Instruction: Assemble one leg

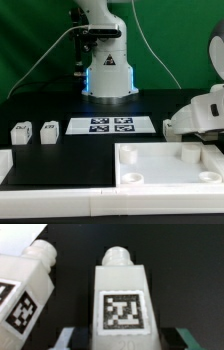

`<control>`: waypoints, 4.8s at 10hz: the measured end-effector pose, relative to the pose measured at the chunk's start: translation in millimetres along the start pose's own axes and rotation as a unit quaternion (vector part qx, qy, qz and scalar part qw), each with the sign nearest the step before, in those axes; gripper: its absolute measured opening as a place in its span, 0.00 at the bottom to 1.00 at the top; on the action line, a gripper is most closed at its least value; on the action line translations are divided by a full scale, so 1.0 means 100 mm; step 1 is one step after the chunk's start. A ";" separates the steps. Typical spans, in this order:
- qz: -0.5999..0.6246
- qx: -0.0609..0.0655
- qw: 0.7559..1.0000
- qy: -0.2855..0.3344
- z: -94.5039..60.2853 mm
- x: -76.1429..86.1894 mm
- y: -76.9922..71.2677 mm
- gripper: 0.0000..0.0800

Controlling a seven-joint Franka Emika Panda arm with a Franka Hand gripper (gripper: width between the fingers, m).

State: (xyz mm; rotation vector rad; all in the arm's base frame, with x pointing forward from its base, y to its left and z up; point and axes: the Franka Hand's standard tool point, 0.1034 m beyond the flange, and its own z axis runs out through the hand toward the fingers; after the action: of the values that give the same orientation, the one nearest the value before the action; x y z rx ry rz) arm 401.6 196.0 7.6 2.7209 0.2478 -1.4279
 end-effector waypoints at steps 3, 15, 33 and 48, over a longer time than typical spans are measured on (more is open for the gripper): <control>-0.003 0.005 1.000 0.008 -0.11 -0.01 0.05 0.37; 0.005 0.033 0.850 0.525 -1.38 -0.56 0.53 0.37; -0.015 0.006 0.719 0.695 -2.27 0.22 1.11 0.37; -0.020 -0.002 0.707 0.707 -2.08 0.51 1.12 0.37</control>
Offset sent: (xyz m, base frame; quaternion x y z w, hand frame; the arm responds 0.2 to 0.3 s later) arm 0.0333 -0.0173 0.0589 0.0175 0.1049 -0.0218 0.9941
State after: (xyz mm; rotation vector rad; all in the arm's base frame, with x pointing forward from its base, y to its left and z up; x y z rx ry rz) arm 617.5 117.6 81.9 3.0686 0.3112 0.9553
